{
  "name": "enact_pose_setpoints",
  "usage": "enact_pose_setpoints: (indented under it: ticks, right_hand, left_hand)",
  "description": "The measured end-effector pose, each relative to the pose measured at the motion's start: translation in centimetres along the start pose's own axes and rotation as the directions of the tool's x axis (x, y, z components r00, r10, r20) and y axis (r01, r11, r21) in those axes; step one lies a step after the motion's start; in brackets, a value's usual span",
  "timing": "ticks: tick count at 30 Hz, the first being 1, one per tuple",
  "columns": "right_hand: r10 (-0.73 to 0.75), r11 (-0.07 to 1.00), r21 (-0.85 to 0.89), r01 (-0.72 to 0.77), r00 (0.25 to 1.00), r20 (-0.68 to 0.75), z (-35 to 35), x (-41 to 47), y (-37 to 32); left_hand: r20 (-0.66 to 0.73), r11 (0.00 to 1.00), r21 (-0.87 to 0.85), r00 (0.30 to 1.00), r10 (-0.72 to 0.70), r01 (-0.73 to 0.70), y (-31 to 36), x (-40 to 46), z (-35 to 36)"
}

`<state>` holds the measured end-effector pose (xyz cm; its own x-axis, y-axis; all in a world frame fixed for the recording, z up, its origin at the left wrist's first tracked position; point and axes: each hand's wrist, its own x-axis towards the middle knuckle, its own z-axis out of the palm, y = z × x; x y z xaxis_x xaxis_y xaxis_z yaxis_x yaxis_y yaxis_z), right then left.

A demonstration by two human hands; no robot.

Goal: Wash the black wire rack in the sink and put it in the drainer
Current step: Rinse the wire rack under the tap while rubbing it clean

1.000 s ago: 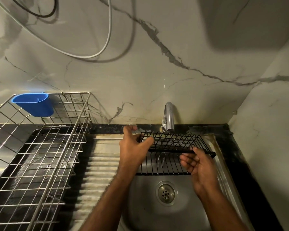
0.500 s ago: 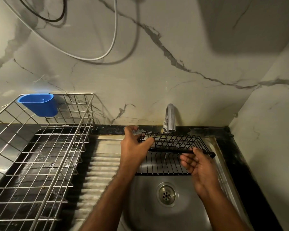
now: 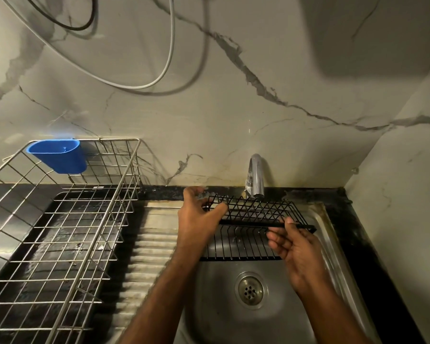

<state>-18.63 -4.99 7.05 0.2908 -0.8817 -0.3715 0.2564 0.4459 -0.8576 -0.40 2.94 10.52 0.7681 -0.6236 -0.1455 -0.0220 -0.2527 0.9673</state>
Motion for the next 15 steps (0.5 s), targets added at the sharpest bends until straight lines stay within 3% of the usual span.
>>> enact_pose_setpoints:
  ticks: [15]
  right_hand:
    - [0.025, 1.000, -0.005, -0.024, 0.999, 0.025, 0.14, 0.31, 0.21]
  left_hand:
    - [-0.020, 0.999, 0.031, 1.000, 0.019, -0.019, 0.97, -0.17, -0.49]
